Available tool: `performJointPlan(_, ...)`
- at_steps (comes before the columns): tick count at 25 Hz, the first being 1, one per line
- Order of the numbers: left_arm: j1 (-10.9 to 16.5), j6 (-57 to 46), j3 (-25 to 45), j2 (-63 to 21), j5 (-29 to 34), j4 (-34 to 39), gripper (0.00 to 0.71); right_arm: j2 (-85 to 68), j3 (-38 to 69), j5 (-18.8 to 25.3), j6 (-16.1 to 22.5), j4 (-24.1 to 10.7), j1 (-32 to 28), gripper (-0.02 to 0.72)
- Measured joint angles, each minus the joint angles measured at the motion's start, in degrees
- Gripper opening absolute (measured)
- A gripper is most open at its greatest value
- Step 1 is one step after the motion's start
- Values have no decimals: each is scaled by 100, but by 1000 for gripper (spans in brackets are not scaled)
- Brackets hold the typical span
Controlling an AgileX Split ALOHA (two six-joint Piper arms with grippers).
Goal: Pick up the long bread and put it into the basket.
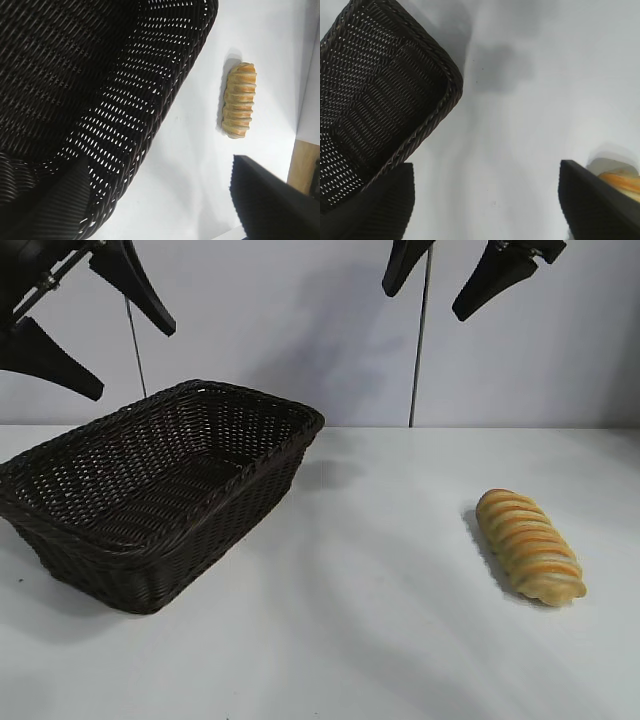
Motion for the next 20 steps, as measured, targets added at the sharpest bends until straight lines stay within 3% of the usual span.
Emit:
performJointPlan(12, 0, 0, 0, 0, -46, 0, 562, 0, 0, 0, 0, 0, 0, 572)
performJointPlan(20, 0, 0, 0, 0, -1507, -17, 562, 0, 0, 0, 0, 0, 0, 572)
